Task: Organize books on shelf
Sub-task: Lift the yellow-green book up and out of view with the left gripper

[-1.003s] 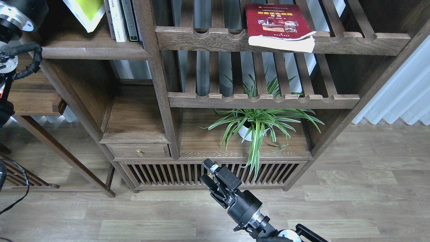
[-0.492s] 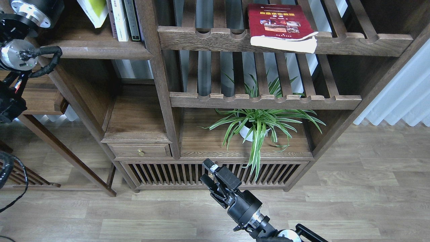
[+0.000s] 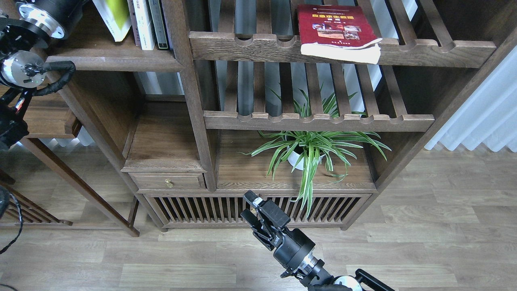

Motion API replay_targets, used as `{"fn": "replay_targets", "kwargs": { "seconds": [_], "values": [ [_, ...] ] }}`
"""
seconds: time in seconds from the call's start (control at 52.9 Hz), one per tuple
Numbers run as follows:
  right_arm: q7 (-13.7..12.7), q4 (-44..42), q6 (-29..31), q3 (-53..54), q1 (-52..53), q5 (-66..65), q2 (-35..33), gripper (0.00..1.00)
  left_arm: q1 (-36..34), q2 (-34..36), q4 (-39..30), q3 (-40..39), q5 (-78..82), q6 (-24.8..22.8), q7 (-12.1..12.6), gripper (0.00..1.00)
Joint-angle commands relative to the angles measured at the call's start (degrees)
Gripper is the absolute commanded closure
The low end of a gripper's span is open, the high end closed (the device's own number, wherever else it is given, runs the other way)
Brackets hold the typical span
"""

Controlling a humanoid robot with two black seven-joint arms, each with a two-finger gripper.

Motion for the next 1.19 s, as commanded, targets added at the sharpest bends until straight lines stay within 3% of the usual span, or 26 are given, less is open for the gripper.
{"fn": "replay_targets", "kwargs": {
  "seconds": [0.0, 0.151, 0.473, 0.681, 0.757, 0.927, 1.097, 1.135, 1.173],
  "values": [
    [-0.01, -0.09, 0.00, 0.01, -0.04, 0.00, 0.00, 0.06, 0.09, 0.01, 0.08, 0.13, 0.12, 0.17, 0.01, 0.63],
    [-0.01, -0.09, 0.00, -0.08, 0.05, 0.00, 0.00, 0.06, 0.18, 0.01, 0.08, 0.57, 0.12, 0.26, -0.60, 0.43],
    [-0.01, -0.09, 0.00, 0.01, 0.05, 0.00, 0.00, 0.06, 0.09, -0.78, -0.45, -0.04, -0.06, 0.26, -0.96, 0.27],
    [-0.01, -0.18, 0.00, 0.01, -0.04, -0.09, 0.00, 0.06, 0.27, -0.43, -0.45, -0.13, -0.14, -0.01, -1.31, 0.49],
    [-0.01, -0.18, 0.00, 0.01, -0.04, -0.09, 0.00, 0.06, 0.45, -0.34, -0.71, 0.13, -0.14, -0.27, -2.45, 0.70],
    [-0.01, -0.18, 0.00, 0.01, 0.05, -0.09, 0.00, 0.06, 0.45, -0.25, -0.62, 0.13, -0.14, -2.99, -2.80, 0.93],
    [0.08, -0.26, 0.00, 0.01, -0.04, -0.09, 0.00, 0.06, 0.53, -0.17, -0.54, 0.13, -0.14, -4.40, -2.54, 0.93],
    [-0.01, -0.26, 0.00, 0.01, -0.04, -0.09, 0.00, 0.06, 0.45, -0.17, -0.54, 0.05, -0.14, -4.40, -2.45, 0.88],
    [0.08, -0.26, 0.00, 0.01, -0.04, -0.09, 0.00, 0.06, 0.36, -0.17, -0.45, 0.05, -0.06, -4.05, -2.19, 0.76]
  ]
}}
